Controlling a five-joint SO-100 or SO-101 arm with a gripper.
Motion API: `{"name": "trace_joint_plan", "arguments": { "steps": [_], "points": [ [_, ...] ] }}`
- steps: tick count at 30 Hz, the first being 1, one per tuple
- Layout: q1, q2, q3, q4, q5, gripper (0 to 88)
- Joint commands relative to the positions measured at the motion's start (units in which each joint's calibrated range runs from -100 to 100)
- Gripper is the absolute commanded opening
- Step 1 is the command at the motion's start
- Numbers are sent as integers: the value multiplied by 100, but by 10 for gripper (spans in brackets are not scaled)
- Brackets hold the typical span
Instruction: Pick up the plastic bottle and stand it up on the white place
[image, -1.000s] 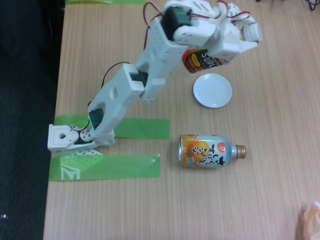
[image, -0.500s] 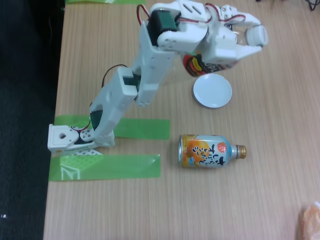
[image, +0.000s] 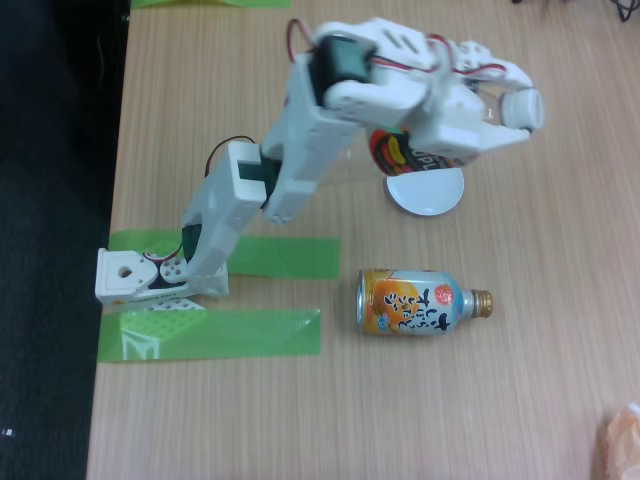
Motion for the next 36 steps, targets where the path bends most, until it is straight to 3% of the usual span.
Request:
{"name": "trace_joint_plan", "arguments": {
  "steps": [1, 7, 17, 29, 36],
  "points": [
    [-254, -261, 537, -847, -15, 71],
    [-780, -270, 1505, -2658, -15, 71],
    [-1247, -723, 2329, -3834, 16, 71],
    [-1025, -3546, 5679, -5397, 21, 71],
    [-1025, -4134, 7789, -7208, 21, 71]
  ]
}}
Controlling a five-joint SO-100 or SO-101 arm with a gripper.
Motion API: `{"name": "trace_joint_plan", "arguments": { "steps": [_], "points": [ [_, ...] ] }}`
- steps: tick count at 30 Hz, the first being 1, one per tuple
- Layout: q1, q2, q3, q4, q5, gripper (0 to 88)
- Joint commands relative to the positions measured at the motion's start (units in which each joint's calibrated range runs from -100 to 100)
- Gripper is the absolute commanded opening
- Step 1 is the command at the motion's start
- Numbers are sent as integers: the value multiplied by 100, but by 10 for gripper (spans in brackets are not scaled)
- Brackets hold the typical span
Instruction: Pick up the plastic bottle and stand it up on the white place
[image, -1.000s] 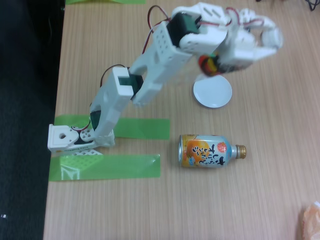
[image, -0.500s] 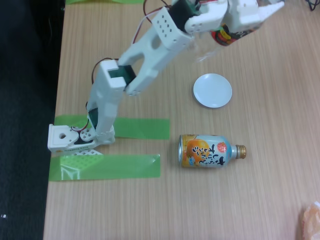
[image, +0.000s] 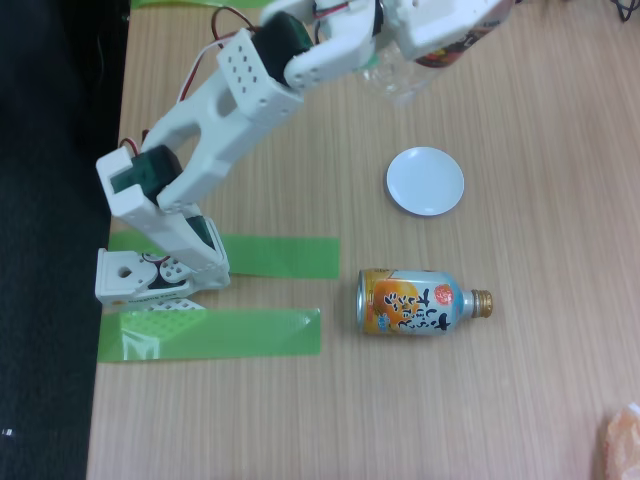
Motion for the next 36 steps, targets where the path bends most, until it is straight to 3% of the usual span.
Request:
{"name": "trace_joint_plan", "arguments": {
  "steps": [1, 20, 25, 36],
  "points": [
    [66, -295, 930, -1068, 21, 71],
    [59, -304, 4271, -5119, 37, 72],
    [29, -379, 4913, -5386, 499, 71],
    [66, -1236, 5565, -5437, 546, 71]
  ]
}}
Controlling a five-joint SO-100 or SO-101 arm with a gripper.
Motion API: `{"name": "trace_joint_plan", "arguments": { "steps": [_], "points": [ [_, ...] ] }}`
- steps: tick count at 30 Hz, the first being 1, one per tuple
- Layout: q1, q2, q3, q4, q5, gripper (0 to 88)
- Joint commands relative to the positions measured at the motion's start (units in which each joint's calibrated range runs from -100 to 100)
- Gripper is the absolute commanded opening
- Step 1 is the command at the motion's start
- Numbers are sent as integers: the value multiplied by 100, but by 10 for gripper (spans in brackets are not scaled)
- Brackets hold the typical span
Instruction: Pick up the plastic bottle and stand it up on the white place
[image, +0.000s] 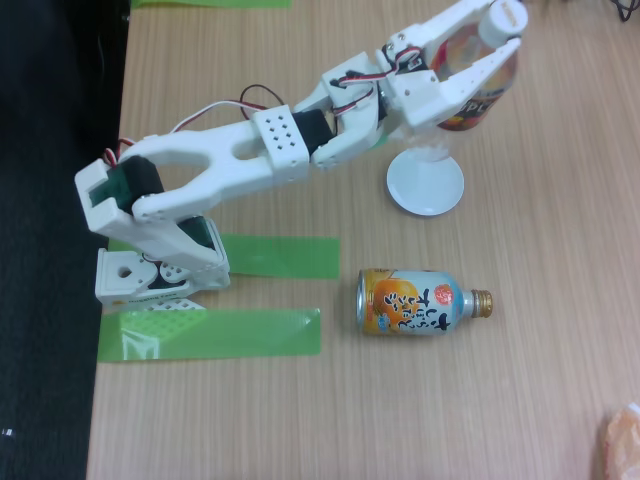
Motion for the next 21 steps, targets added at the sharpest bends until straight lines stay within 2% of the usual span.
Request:
{"name": "trace_joint_plan", "arguments": {
  "steps": [1, 7, 21],
  "points": [
    [14, -428, 197, -118, 26, 71],
    [6, -831, 831, -118, 304, 72],
    [-16, -1075, 1256, -127, 409, 72]
  ]
}}
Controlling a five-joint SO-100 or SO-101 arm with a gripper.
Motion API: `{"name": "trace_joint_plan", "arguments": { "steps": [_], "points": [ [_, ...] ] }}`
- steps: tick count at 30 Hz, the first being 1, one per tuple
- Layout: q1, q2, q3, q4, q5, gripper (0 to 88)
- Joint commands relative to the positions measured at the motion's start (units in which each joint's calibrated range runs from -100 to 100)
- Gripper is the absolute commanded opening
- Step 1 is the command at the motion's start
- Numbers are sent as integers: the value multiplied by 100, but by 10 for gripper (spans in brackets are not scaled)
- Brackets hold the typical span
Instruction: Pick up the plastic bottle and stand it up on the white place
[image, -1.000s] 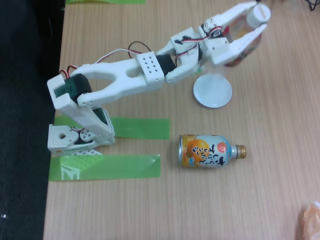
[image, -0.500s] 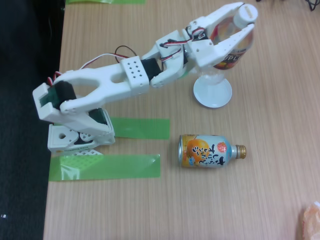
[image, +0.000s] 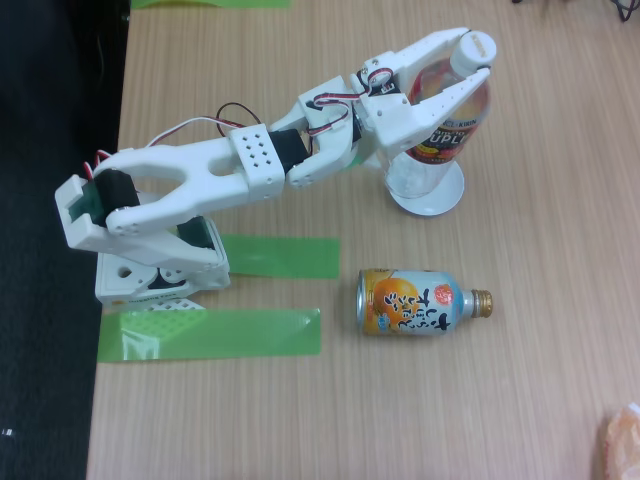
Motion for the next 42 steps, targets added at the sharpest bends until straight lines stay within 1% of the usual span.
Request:
{"name": "trace_joint_plan", "arguments": {
  "steps": [1, 9, 14, 19, 29, 36, 42],
  "points": [
    [-38, -165, -99, -119, 25, 72],
    [-82, 28, -90, -119, 4, 72],
    [-334, 95, -99, -119, 14, 72],
    [-371, 263, -108, -127, 14, 72],
    [-379, 1153, -651, -1192, -1, 72],
    [-379, 1540, -896, -1449, 14, 72],
    [-342, 1557, -869, -1458, 20, 72]
  ]
}}
